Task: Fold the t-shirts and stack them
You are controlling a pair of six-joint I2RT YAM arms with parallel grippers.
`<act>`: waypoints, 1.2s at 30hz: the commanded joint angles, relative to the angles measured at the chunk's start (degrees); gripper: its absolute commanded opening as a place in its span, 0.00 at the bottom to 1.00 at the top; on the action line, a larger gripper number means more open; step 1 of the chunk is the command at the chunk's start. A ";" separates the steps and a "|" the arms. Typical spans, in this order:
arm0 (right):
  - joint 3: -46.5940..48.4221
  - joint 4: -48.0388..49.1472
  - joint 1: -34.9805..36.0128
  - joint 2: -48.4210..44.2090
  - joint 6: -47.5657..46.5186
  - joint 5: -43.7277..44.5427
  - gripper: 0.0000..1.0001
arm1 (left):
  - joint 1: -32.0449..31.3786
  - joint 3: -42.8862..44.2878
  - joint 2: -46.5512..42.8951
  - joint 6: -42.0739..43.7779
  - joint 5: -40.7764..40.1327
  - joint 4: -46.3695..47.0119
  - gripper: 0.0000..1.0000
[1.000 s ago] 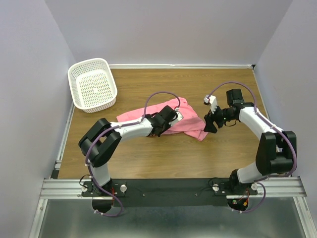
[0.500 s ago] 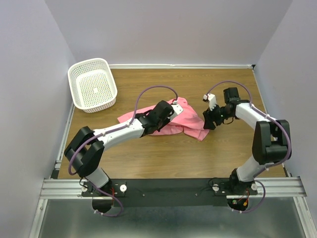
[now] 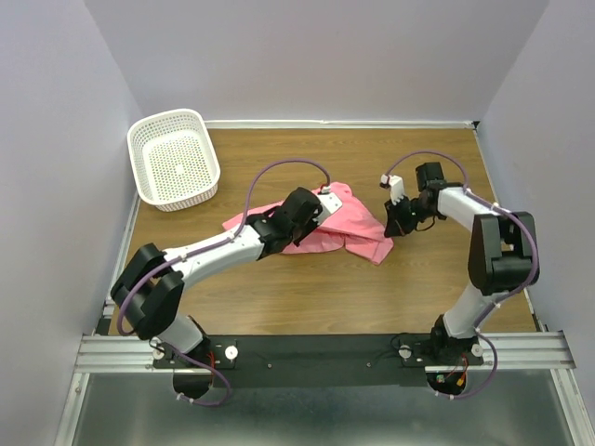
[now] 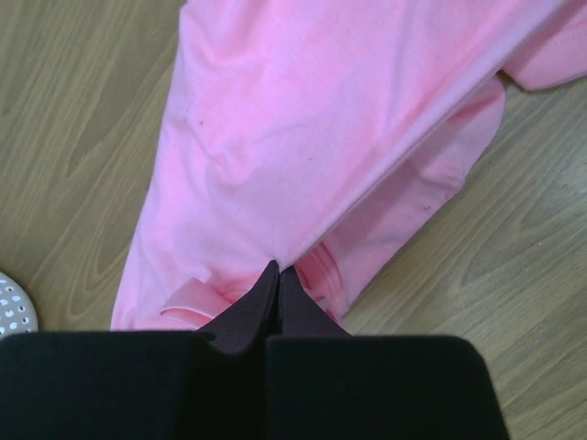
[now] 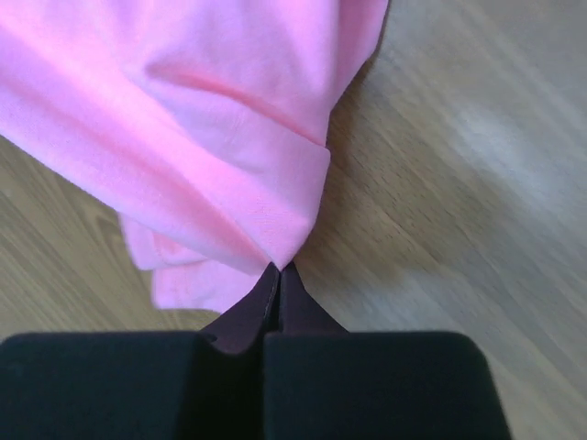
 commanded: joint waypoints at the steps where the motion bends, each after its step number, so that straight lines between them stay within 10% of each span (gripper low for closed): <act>1: 3.43 -2.55 -0.30 -11.68 0.76 2.72 0.01 | -0.20 -0.03 -6.81 -1.58 -1.48 0.72 0.00; 8: 20.28 -8.18 -0.21 -37.80 3.91 7.03 0.00 | -4.23 5.05 -27.03 -2.56 -4.74 0.98 0.00; 19: 64.06 -13.11 -0.30 -37.64 15.61 -2.54 0.00 | -17.78 33.80 -29.70 -1.40 6.84 4.50 0.00; 29: 67.68 -12.22 -0.74 -44.15 15.26 3.42 0.00 | -19.80 33.56 -31.35 -3.96 23.91 7.66 0.00; 36: 59.09 -12.23 -0.74 -44.58 12.45 7.56 0.01 | -19.36 21.35 -34.43 -1.93 8.30 9.85 0.00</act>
